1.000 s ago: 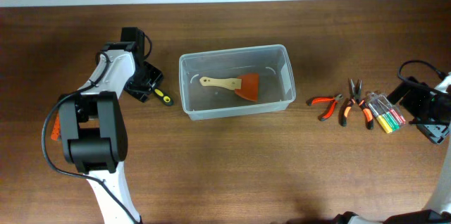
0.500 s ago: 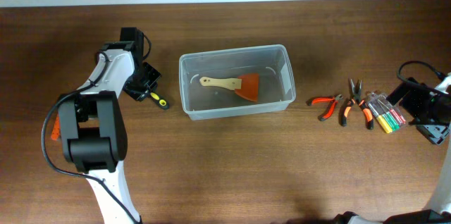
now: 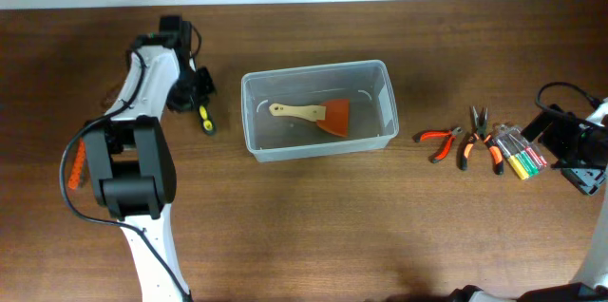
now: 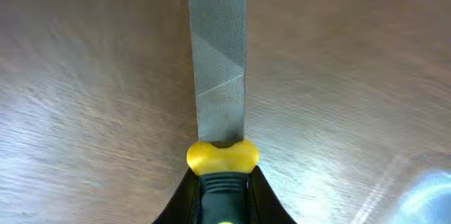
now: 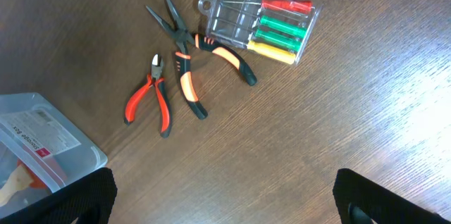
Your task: Pack container
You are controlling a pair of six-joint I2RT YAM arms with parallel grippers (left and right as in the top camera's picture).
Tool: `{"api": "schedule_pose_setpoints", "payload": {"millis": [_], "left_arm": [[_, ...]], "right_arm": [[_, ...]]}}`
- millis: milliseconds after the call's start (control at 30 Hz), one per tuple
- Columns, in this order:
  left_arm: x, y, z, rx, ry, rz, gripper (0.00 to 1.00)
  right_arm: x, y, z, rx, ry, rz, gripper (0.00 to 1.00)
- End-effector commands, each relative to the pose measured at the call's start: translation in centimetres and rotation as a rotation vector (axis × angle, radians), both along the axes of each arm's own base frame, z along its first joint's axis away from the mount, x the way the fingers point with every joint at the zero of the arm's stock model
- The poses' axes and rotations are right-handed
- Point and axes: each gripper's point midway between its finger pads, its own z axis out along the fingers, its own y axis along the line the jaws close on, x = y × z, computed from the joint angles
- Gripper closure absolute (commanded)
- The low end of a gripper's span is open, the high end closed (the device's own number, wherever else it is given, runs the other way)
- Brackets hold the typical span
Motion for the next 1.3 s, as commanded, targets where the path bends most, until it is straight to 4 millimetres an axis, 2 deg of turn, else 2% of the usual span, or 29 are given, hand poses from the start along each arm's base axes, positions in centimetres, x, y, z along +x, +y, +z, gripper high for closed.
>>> {"api": "schedule_pose_setpoints", "payload": {"millis": [0,167,267,367,567,700,767,833,967,1033,1133,1167,1200,1267], "left_arm": [[3.2,-0.2,5.8,0.056,-0.148,-0.198,0.98],[4.9,-1.8,12.6,0.117,-0.275,-0.423,0.98],[4.3,-5.0,16.2,0.187,-0.322,-0.736,0.99],[2.5,-8.7,17.2,0.228,-0.31,-1.034,0.98],[-2.6,-17.5,15.1,0.137,-0.243,-1.471,0.98],[-5.2,-21.0,12.9,0.155,-0.19,-1.768,0.98],[-5.6,-21.9,11.5,0.168,-0.173,-1.849,0.98],[-5.3,-22.0,9.7,0.2,-0.152,-1.873,0.98],[-3.3,-21.4,6.2,0.292,-0.147,-1.854,0.98],[-2.5,-21.4,5.1,0.323,-0.17,-1.844,0.96],[-1.1,-22.1,4.5,0.354,-0.237,-1.823,0.68],[-0.5,-22.3,4.5,0.366,-0.261,-1.815,0.5],[-0.1,-22.5,4.6,0.375,-0.28,-1.81,0.01],[0.5,-22.8,4.9,0.392,-0.312,-1.794,0.01]], "right_arm": [[0.2,-0.4,0.4,-0.012,-0.008,-0.013,0.01],[0.2,-0.4,0.4,-0.012,-0.008,-0.013,0.02],[0.2,-0.4,0.5,-0.012,-0.008,-0.013,0.02],[0.2,-0.4,0.5,-0.012,-0.008,-0.013,0.01],[0.2,-0.4,0.5,-0.012,-0.008,-0.013,0.01],[0.2,-0.4,0.5,-0.013,-0.009,-0.013,0.01],[0.3,-0.4,0.5,-0.014,-0.01,-0.013,0.01],[0.2,-0.4,0.5,-0.014,-0.01,-0.013,0.01],[0.2,-0.4,0.5,-0.013,-0.009,-0.013,0.01],[0.2,-0.4,0.5,-0.013,-0.01,-0.013,0.01],[0.2,-0.4,0.5,-0.013,-0.009,-0.013,0.01],[0.2,-0.4,0.5,-0.012,-0.008,-0.013,0.01],[0.2,-0.4,0.4,-0.012,-0.008,-0.013,0.01],[0.2,-0.4,0.4,-0.011,-0.007,-0.013,0.01]]}}
